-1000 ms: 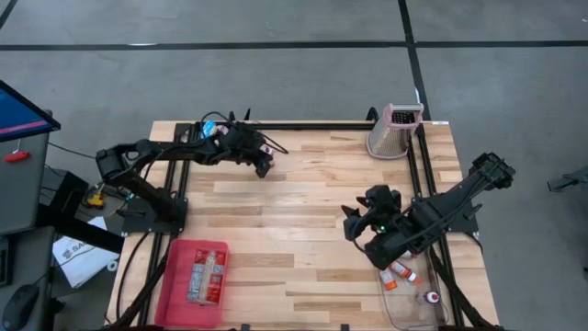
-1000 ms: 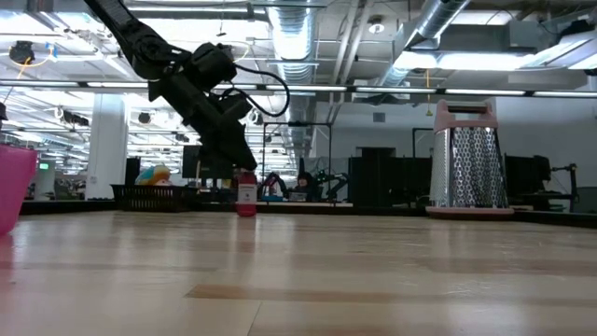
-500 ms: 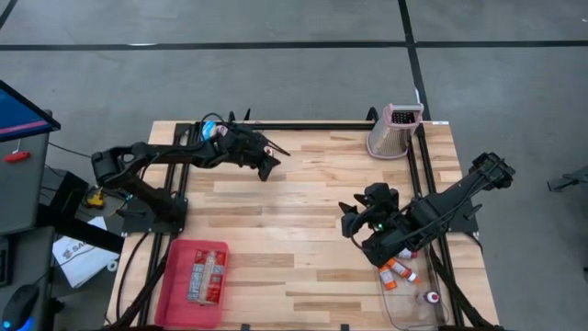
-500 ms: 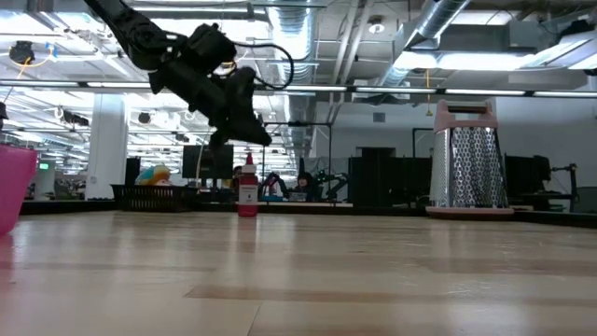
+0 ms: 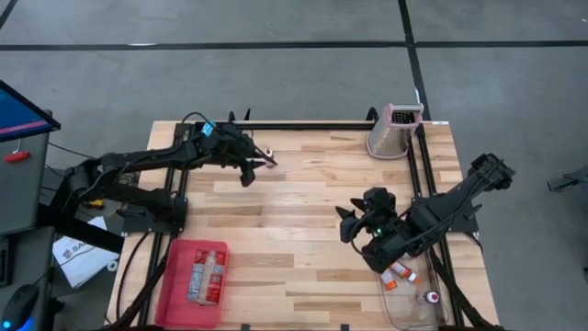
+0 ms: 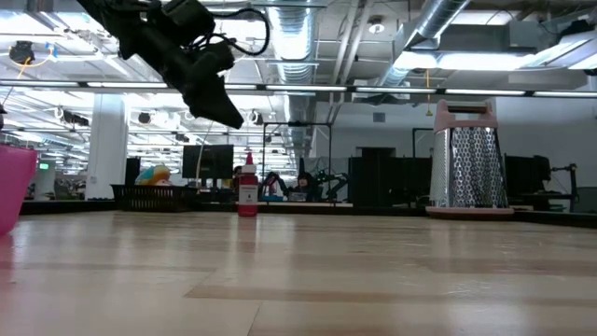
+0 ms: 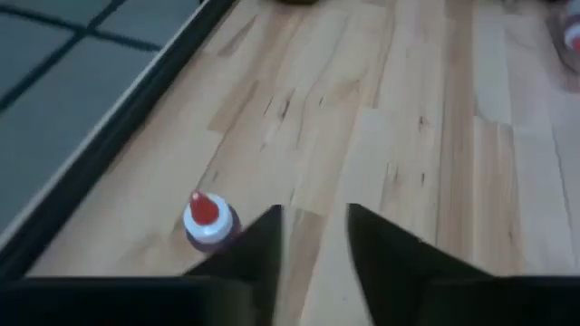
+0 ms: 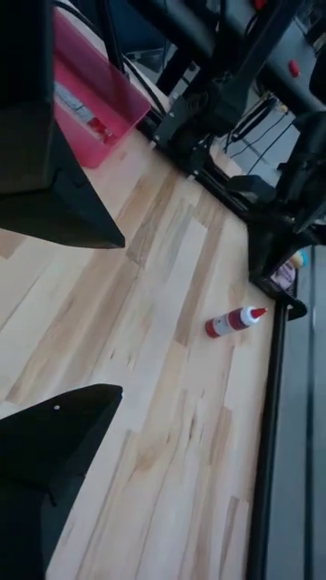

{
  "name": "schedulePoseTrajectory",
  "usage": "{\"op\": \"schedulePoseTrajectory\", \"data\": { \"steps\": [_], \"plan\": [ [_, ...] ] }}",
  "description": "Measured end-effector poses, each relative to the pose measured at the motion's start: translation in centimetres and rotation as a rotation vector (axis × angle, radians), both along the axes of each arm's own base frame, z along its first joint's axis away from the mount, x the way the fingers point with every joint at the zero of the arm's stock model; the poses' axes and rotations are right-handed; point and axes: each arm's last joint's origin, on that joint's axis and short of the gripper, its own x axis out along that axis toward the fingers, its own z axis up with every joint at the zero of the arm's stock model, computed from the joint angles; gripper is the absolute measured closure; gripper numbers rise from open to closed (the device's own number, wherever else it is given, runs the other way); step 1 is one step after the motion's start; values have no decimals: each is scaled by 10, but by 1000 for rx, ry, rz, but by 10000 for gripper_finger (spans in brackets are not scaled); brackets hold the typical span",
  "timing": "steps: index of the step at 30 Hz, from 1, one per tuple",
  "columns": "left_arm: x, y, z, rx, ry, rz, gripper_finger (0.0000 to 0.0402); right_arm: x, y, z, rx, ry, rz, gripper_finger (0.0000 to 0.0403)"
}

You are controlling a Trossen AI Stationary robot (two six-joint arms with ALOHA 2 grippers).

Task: Pick & Place Food Item
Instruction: Put the red food coloring bottle into the transparent bin

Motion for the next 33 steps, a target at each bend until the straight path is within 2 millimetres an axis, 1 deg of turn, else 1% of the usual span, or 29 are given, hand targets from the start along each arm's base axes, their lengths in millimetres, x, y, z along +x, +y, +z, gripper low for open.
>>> {"op": "schedulePoseTrajectory", "data": {
  "steps": [3, 5, 7, 9, 11, 15, 19, 23, 26, 29, 33],
  "plan": [
    [4, 2, -3, 41, 5, -25, 212, 2, 3, -2, -15, -11, -3, 154],
    [10, 6, -13, 29, 35, -22, 165, 4, 3, -4, -18, -6, -5, 154],
    [16, 9, -23, 22, 60, -16, 134, 5, 3, -4, -15, -12, -6, 154],
    [21, 14, -30, 41, 87, 18, 122, 6, 4, -5, -15, -12, -6, 154],
    [26, 19, -33, 60, 102, 55, 123, 6, 5, -5, -14, -11, -4, 154],
    [28, 29, -29, 39, 78, 109, 143, 7, 8, -5, -3, -27, 2, 154],
    [25, 28, -26, 1, 64, 143, 159, 6, 12, -6, 4, -35, 13, 154],
    [25, 28, -24, -4, 51, 160, 163, 7, 14, -7, 6, -37, 19, 154],
    [26, 35, -29, -6, 50, 179, 162, 6, 15, -6, 4, -34, 22, 154],
    [28, 40, -40, -28, 82, 194, 161, 5, 14, -7, -6, -21, 23, 154],
    [30, 49, -51, -63, 81, 260, 179, 4, 15, -7, -6, -17, 30, 154]
  ]
}}
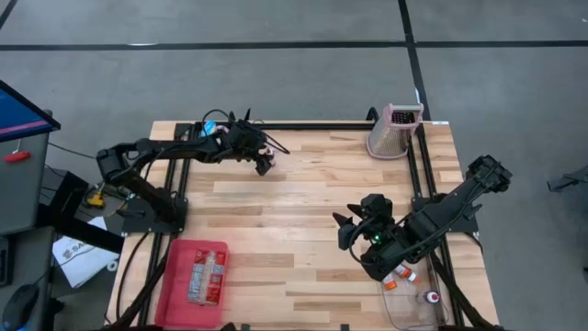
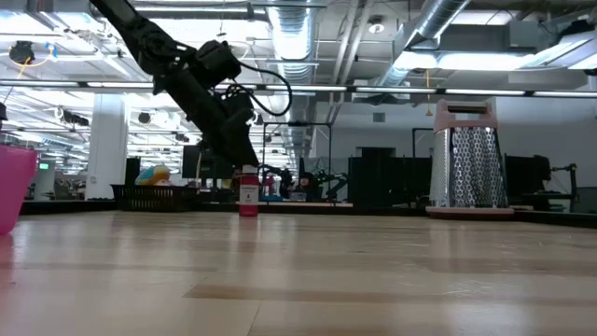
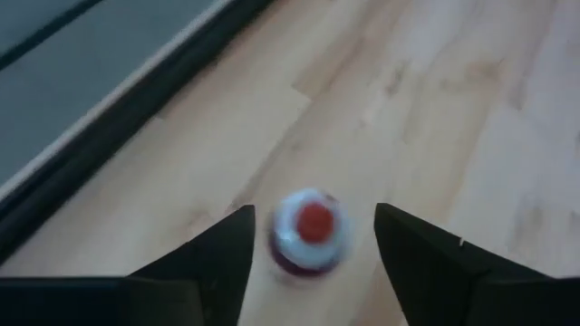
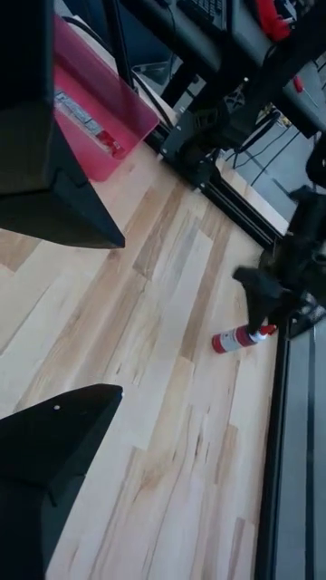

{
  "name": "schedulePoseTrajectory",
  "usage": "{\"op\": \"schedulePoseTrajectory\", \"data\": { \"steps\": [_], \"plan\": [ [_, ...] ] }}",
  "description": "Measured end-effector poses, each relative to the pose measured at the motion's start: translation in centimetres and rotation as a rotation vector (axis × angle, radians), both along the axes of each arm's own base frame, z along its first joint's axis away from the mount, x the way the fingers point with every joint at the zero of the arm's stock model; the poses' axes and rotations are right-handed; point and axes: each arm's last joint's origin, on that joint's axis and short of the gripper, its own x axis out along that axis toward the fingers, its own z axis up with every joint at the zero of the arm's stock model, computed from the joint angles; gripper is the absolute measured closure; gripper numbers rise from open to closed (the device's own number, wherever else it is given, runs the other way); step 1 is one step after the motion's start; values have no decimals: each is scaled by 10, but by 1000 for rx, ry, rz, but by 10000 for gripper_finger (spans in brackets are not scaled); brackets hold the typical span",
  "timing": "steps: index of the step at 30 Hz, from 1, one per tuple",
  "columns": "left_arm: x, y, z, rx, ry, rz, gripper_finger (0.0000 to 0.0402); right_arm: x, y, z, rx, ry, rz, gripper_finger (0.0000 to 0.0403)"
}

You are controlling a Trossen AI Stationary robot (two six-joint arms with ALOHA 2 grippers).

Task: Pick & Place Food Item
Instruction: Put the red food coloring bottle into the transparent bin

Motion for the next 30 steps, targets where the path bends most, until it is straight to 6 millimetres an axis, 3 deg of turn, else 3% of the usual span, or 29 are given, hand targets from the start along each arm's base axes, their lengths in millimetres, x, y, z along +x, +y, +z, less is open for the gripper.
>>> {"op": "schedulePoseTrajectory", "data": {
  "steps": [9, 13, 18, 22, 25, 30],
  "plan": [
    [3, 13, -11, -25, -40, 68, 294, -3, 4, 0, 5, 8, 17, 154],
    [2, 11, -7, -29, -52, 61, 294, -3, 3, -1, 12, 21, 21, 154],
    [0, 5, 13, -85, -171, 35, 294, -3, 3, -1, 9, 24, 21, 154],
    [3, -15, 39, -171, -334, -92, 294, -3, 2, -1, -5, 14, 13, 154],
    [8, -41, 61, -270, -464, -221, 294, -2, 1, 1, -48, -19, -7, 154],
    [12, -85, 100, -419, -711, -295, 294, 6, 5, 10, -176, -137, -22, 154]
  ]
}}
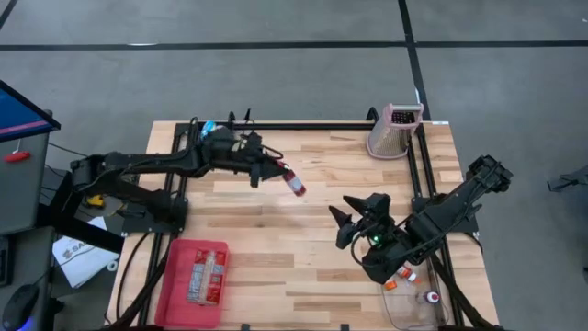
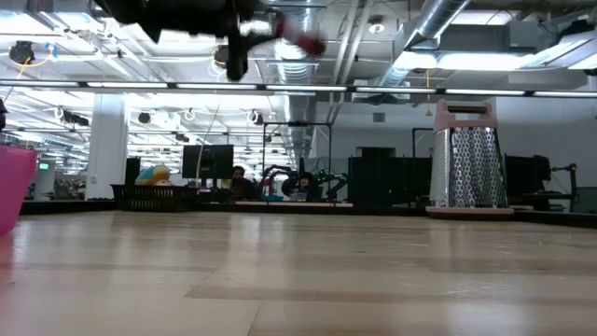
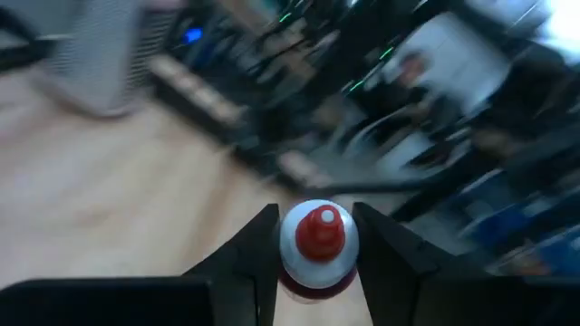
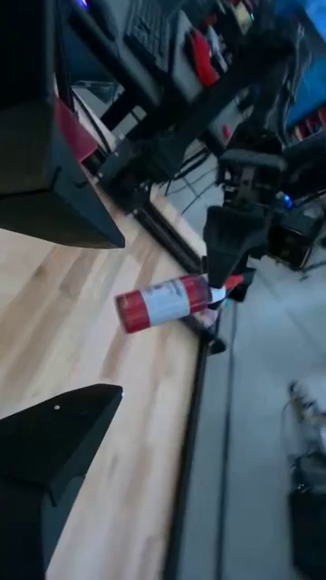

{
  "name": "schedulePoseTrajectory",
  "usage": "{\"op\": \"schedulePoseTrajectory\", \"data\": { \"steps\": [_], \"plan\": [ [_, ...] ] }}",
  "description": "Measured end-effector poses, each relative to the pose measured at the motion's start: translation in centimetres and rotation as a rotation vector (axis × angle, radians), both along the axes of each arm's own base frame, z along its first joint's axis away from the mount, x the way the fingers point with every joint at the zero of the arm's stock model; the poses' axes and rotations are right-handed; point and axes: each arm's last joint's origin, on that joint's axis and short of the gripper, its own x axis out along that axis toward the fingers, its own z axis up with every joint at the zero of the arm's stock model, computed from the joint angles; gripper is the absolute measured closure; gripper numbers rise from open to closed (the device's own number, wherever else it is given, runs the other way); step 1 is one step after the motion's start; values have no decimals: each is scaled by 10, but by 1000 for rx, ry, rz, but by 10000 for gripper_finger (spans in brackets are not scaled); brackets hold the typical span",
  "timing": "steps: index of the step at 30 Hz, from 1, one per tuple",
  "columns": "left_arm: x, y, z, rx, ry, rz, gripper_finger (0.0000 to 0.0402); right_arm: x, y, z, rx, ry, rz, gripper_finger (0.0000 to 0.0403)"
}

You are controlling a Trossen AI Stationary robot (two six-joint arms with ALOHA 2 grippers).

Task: Pick & Place Food Item
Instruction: Put the red food coloring bottle into the transparent bin

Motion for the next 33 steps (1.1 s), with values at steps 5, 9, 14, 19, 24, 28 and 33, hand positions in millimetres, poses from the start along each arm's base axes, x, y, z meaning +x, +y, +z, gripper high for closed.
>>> {"op": "schedulePoseTrajectory", "data": {
  "steps": [5, 9, 14, 19, 24, 28, 33],
  "plan": [
    [3, -32, 30, -203, -258, 18, 294, 16, 1, 11, -133, 46, 74, 153],
    [6, -46, 36, -321, -343, 81, 294, 27, 0, 23, -332, 122, 117, 153],
    [6, -51, 38, -368, -373, 116, 294, 34, 3, 42, -559, 205, 110, 153],
    [5, -51, 43, -390, -425, 108, 294, 39, -3, 45, -622, 257, 104, 153],
    [4, -52, 46, -413, -463, 101, 294, 44, -12, 45, -632, 281, 88, 153],
    [4, -53, 47, -414, -470, 96, 294, 49, -20, 45, -623, 284, 97, 153],
    [4, -53, 48, -433, -482, 91, 294, 55, -29, 44, -608, 279, 134, 153]
  ]
}}
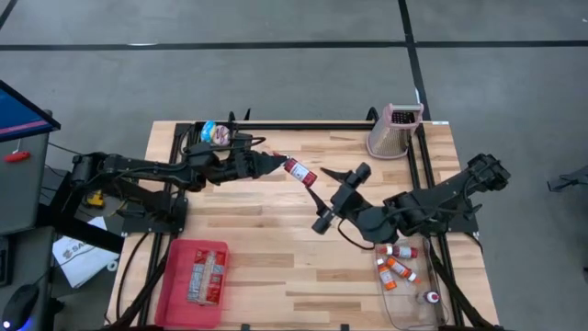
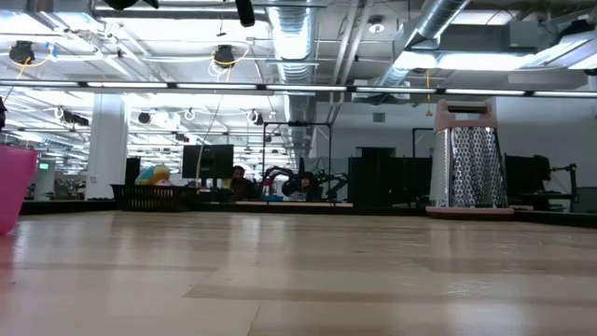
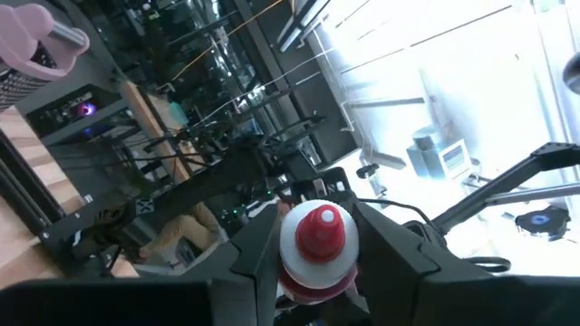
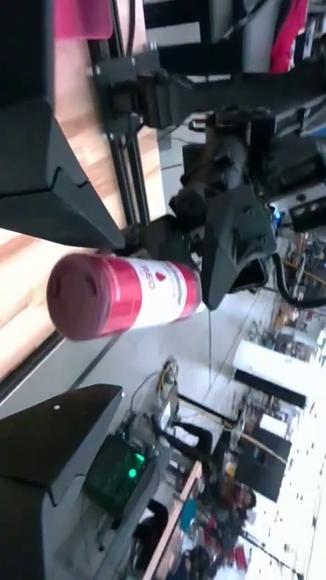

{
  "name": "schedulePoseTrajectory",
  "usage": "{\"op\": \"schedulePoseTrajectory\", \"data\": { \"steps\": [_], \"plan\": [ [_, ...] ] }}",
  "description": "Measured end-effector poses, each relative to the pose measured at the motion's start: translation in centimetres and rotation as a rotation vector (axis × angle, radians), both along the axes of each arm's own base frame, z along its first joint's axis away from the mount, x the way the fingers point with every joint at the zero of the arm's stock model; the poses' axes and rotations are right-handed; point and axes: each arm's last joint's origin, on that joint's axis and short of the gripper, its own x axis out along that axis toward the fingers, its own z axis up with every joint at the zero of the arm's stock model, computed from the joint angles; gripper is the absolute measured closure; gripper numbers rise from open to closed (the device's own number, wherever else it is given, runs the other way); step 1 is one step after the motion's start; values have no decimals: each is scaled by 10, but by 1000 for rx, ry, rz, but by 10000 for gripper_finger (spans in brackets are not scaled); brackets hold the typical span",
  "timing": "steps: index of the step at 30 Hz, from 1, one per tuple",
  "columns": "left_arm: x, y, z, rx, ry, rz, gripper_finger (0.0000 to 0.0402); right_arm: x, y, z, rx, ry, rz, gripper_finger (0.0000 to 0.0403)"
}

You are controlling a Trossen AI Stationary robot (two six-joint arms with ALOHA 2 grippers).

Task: Pick & Place Food Item
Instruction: Put the red food coloring bottle into the transparent bin

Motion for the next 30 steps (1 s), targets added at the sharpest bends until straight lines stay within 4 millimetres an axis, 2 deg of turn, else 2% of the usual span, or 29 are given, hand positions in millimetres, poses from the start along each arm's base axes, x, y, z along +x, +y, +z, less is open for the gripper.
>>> {"op": "schedulePoseTrajectory", "data": {
  "steps": [17, 30],
  "plan": [
    [-1, 0, 4, -4, -39, -2, 294, 18, -20, -3, 39, -13, 32, 153],
    [-1, 0, 3, -5, -37, -3, 294, 22, -20, -4, 45, -25, 32, 154]
  ]
}}
